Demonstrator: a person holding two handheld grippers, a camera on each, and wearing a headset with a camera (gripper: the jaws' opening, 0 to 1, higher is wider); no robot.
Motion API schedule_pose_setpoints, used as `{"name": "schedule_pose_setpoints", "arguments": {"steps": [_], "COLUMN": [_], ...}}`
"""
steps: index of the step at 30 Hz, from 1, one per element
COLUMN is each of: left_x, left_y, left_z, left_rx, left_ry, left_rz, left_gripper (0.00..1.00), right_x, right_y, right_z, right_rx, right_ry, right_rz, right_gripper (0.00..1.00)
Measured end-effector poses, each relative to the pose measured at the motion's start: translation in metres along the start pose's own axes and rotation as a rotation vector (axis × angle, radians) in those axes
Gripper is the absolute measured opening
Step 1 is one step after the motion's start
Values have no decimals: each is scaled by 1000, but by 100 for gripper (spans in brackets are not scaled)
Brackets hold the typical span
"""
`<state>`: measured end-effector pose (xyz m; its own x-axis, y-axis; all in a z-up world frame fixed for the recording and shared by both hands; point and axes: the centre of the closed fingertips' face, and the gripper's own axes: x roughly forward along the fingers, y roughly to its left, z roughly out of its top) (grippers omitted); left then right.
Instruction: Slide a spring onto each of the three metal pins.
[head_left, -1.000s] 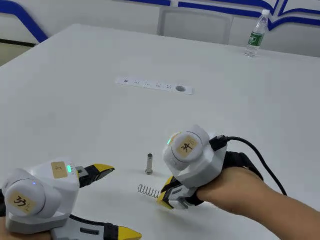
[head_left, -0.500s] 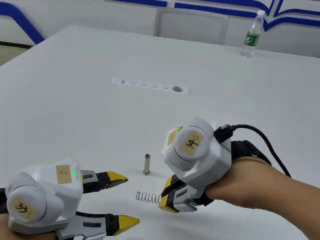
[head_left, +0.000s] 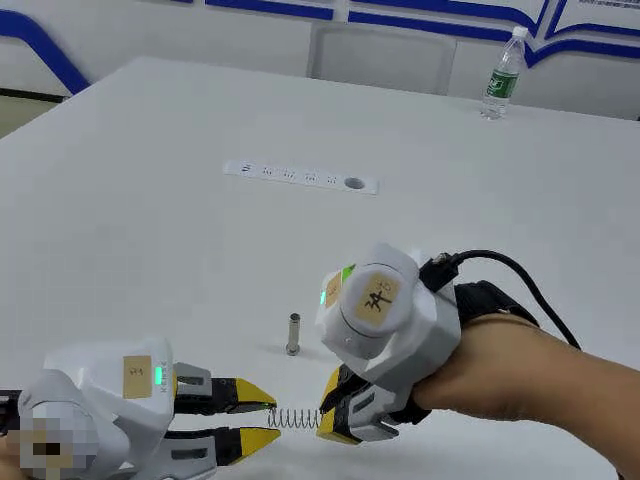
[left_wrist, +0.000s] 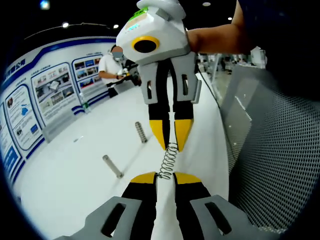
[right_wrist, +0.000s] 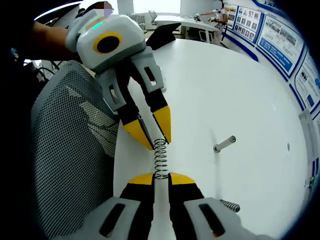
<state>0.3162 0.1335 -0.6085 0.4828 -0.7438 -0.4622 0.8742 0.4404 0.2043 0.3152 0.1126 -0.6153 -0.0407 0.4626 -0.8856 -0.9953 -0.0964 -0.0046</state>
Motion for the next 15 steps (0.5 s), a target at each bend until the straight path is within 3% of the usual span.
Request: {"name": "schedule_pose_setpoints", "arguments": {"steps": [8,15], "left_x": [3,3], "left_y": [-2,0], "left_z": [0,1], "left_rx": [14,9], "left_ry": [6,2], "left_rz": [-8,-1], "left_gripper": [12,11], "right_x": [-6,-17], "right_y": [3,2], "right_z": [6,22], "right_rx": [-7,-11], "right_ry": [-10,-66], "right_rz": [5,-7], "right_gripper": [11,11]}}
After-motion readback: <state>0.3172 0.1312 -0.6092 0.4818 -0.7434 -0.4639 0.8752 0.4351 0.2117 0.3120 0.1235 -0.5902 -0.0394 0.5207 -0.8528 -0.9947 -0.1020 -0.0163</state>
